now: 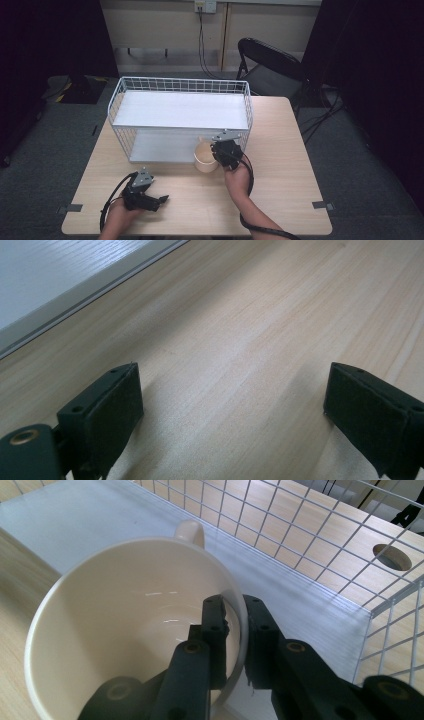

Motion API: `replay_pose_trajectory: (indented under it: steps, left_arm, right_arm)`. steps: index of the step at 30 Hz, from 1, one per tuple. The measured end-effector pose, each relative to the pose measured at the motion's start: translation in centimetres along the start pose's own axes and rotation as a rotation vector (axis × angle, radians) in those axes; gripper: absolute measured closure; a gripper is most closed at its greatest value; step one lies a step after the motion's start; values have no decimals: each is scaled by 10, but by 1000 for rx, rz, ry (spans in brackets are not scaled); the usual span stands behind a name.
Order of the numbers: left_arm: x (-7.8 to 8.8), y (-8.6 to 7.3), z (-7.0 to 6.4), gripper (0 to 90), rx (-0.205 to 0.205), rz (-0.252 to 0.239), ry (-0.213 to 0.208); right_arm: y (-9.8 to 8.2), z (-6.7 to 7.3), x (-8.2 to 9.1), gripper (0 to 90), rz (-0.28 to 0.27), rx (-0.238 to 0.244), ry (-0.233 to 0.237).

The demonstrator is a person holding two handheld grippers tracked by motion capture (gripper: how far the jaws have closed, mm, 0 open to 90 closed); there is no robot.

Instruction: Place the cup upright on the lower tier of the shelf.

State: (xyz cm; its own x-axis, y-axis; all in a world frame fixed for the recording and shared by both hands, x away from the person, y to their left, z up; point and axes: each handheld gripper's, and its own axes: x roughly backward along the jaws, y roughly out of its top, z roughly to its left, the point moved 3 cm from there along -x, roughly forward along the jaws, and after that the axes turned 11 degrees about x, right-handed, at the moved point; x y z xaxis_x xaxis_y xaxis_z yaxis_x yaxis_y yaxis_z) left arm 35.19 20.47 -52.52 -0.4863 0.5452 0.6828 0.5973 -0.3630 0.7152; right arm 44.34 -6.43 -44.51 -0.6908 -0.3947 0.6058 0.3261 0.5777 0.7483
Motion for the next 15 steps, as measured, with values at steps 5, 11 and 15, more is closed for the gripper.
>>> replay_pose_trajectory:
  steps: [5, 11, 15]
  left_arm:
    - [0, 0, 0, 83, 0, 0, 0]
    - [0, 0, 0, 83, 0, 0, 0]
    - [0, 0, 0, 83, -1, 0, 0]
  right_arm:
    - [2, -2, -3, 817, -3, -4, -18]
    - [4, -4, -5, 817, -14, -8, -29]
    - [4, -3, -6, 815, -13, -9, -38]
